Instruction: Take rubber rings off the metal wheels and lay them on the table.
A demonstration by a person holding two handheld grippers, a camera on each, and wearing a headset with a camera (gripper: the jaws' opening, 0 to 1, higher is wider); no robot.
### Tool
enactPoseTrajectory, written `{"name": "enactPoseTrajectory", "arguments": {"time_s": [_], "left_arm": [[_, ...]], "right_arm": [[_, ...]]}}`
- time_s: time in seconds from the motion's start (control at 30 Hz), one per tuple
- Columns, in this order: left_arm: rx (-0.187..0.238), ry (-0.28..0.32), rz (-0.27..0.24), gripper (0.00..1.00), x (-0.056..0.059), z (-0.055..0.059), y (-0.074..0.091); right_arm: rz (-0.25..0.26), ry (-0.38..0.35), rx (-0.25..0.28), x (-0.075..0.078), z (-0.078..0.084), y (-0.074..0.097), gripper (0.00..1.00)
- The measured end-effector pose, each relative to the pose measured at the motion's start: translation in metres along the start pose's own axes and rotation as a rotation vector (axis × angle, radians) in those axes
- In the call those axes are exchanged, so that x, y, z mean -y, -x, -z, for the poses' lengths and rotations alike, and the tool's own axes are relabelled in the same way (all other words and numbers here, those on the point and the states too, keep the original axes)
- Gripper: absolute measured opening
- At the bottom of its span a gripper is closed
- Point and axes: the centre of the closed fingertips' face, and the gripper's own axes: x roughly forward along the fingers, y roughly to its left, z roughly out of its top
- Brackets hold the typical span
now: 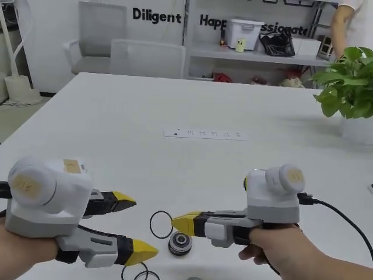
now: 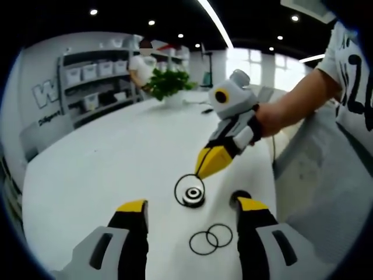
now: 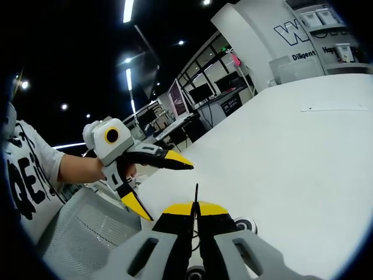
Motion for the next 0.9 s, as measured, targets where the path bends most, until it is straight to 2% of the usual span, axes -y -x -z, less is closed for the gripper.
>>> {"name": "enactPoseTrajectory", "arguments": {"time_s": [0.43,0.73,0.9], "left_arm": [[-0.008,0.008,-0.023,0.68,0.002,0.011,0.018],[-0.018,0.019,-0.03,0.71,0.002,0.019,0.024],[-0.037,0.01,-0.024,0.73,0.005,0.025,0.025]], "right_arm": [[-0.029,-0.001,-0.015,-0.01,0.003,-0.007,0.0],[-0.049,0.0,-0.051,-0.016,0.013,-0.014,0.0],[-0.06,0.001,-0.073,-0.019,0.019,-0.017,0.0]]}}
